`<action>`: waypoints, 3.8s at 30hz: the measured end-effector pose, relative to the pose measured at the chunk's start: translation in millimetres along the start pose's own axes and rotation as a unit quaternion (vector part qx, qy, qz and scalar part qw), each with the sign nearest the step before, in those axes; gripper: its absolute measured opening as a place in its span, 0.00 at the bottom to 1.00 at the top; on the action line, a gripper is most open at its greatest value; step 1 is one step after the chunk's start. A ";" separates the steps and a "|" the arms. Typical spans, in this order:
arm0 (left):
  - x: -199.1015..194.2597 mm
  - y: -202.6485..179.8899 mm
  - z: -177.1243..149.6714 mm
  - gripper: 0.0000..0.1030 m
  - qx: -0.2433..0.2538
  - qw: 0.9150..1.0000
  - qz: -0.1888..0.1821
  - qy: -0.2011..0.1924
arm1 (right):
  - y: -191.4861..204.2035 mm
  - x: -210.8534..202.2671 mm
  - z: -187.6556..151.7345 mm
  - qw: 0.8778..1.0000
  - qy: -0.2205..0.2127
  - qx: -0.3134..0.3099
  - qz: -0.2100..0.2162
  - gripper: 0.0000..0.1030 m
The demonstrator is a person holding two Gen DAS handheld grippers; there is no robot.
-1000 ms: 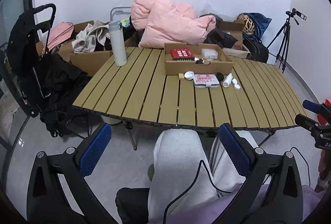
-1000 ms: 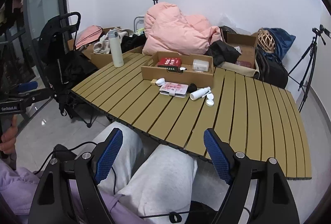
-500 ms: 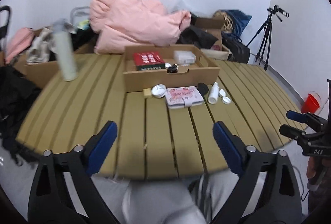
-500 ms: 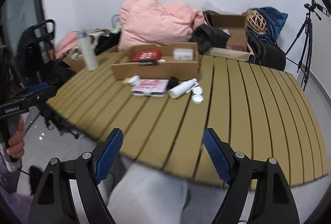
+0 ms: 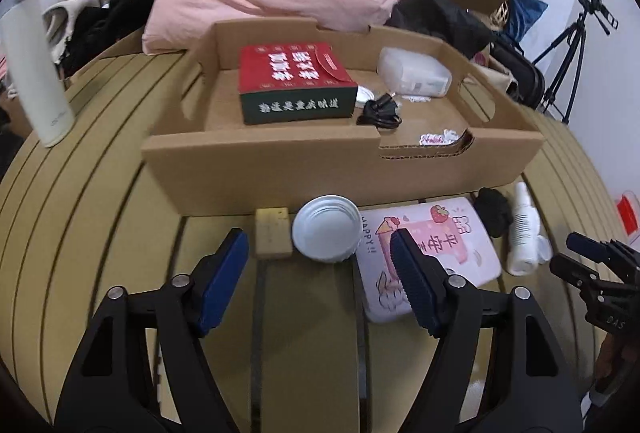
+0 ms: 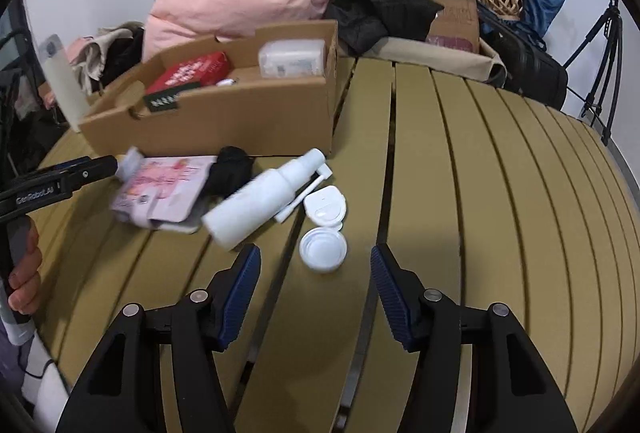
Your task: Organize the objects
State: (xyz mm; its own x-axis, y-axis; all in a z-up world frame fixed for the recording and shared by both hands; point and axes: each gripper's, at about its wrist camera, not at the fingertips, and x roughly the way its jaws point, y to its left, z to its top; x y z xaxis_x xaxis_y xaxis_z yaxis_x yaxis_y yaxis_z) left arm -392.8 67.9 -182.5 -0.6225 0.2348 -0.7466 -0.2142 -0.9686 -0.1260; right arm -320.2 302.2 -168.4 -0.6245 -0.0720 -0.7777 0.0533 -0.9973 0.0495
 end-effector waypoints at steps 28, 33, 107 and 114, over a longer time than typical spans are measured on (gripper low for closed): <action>-192.3 -10.0 -52.8 0.00 0.010 0.997 -0.015 -0.074 | 13.2 -116.3 -37.6 0.997 -0.074 -0.005 0.015 0.07; -240.7 -10.4 -86.3 0.00 0.015 0.996 -0.016 -0.090 | 23.9 -164.3 -65.0 0.996 -0.085 -0.005 0.022 0.07; -254.7 -3.5 -115.9 0.96 0.022 0.998 0.033 -0.047 | 37.2 -183.6 -115.2 0.998 -0.040 0.004 0.046 0.87; -169.0 3.5 -72.5 0.67 0.020 0.997 0.051 -0.063 | 31.9 -122.3 -85.7 0.999 0.003 -0.039 0.020 0.73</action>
State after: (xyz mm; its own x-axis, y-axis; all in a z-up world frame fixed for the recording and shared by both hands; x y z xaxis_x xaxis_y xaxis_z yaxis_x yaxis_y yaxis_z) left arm -233.8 18.9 -104.1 -0.7312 0.1453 -0.6665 -0.1730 -0.9846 -0.0248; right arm -175.4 280.2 -125.4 -0.6167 -0.1116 -0.7793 0.1392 -0.9898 0.0316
